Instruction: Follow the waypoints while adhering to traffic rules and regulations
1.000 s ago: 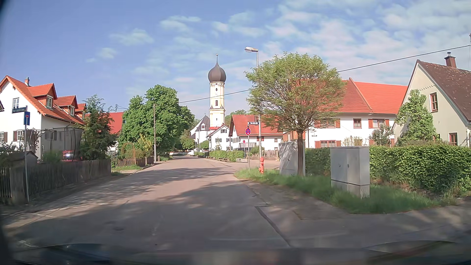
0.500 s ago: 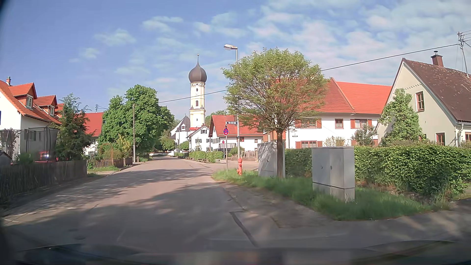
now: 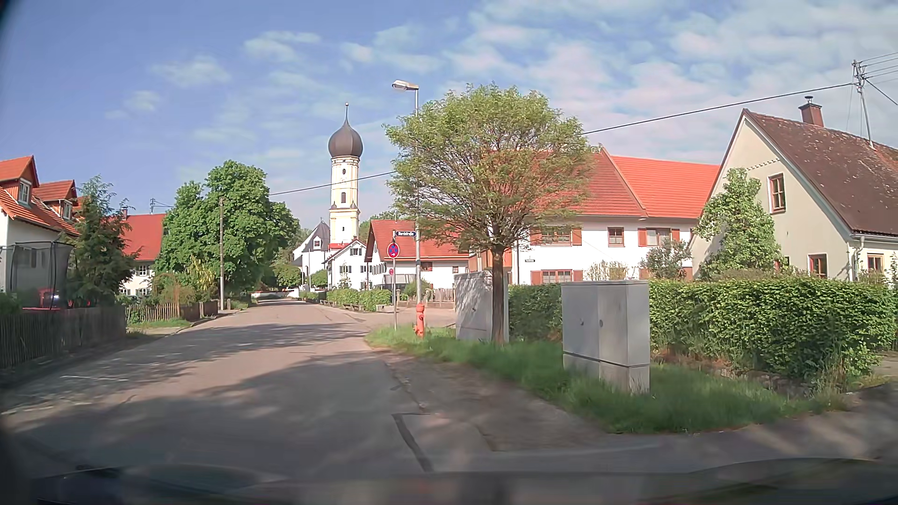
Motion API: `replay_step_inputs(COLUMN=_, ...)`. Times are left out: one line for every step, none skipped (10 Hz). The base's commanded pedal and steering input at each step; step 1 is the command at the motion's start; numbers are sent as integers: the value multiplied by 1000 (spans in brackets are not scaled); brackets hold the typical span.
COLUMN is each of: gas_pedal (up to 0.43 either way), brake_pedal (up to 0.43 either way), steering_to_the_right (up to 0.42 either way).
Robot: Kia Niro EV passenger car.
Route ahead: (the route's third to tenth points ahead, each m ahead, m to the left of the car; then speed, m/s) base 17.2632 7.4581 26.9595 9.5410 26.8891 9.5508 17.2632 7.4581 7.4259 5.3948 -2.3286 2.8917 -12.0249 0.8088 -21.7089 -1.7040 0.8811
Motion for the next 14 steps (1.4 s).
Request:
replay_step_inputs(gas_pedal=0, brake_pedal=159, steering_to_the_right=473)
replay_step_inputs(gas_pedal=0, brake_pedal=159, steering_to_the_right=472)
replay_step_inputs(gas_pedal=0, brake_pedal=159, steering_to_the_right=472)
replay_step_inputs(gas_pedal=0, brake_pedal=159, steering_to_the_right=472)
replay_step_inputs(gas_pedal=0, brake_pedal=159, steering_to_the_right=472)
replay_step_inputs(gas_pedal=0, brake_pedal=159, steering_to_the_right=470)
replay_step_inputs(gas_pedal=0, brake_pedal=165, steering_to_the_right=459)
replay_step_inputs(gas_pedal=0, brake_pedal=165, steering_to_the_right=459)
replay_step_inputs(gas_pedal=0, brake_pedal=165, steering_to_the_right=467)
replay_step_inputs(gas_pedal=0, brake_pedal=165, steering_to_the_right=474)
replay_step_inputs(gas_pedal=0, brake_pedal=165, steering_to_the_right=474)
replay_step_inputs(gas_pedal=0, brake_pedal=165, steering_to_the_right=474)
replay_step_inputs(gas_pedal=0, brake_pedal=183, steering_to_the_right=470)
replay_step_inputs(gas_pedal=0, brake_pedal=195, steering_to_the_right=465)
